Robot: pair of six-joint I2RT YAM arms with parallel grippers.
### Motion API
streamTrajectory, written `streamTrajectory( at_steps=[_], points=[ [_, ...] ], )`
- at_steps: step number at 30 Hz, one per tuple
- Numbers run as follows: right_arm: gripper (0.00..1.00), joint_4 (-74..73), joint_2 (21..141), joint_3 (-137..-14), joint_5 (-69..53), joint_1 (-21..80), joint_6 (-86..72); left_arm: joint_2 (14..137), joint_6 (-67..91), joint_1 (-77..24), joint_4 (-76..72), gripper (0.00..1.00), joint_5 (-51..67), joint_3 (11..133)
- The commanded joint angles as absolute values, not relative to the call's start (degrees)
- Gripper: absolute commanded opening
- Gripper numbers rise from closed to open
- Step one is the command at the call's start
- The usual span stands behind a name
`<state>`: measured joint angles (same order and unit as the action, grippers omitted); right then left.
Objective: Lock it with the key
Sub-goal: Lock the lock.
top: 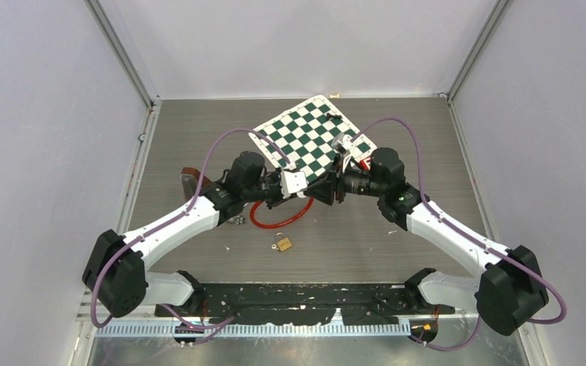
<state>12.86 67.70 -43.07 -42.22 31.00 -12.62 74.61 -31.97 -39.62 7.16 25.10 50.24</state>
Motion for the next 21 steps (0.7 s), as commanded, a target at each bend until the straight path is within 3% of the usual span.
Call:
streamTrajectory(
  at_steps=[1,13,21],
  points=[
    [0.41,14.80,69.74,-46.87,-44.84,31.75,-12.68,74.29,-32.73,-39.73,14.13,0.00,27.70,50.11],
    [0.32,14.58,70.85,-48.55,-39.46,33.32,-11.10,73.90,-34.30,-39.77,15.54,0.00,28.54,50.01],
    [0.15,12.64,71.77,-49.38,-38.58,34.68,-6.53,74.17,-34.79,-39.75,16.08,0.00,29.16,50.27]
  ],
)
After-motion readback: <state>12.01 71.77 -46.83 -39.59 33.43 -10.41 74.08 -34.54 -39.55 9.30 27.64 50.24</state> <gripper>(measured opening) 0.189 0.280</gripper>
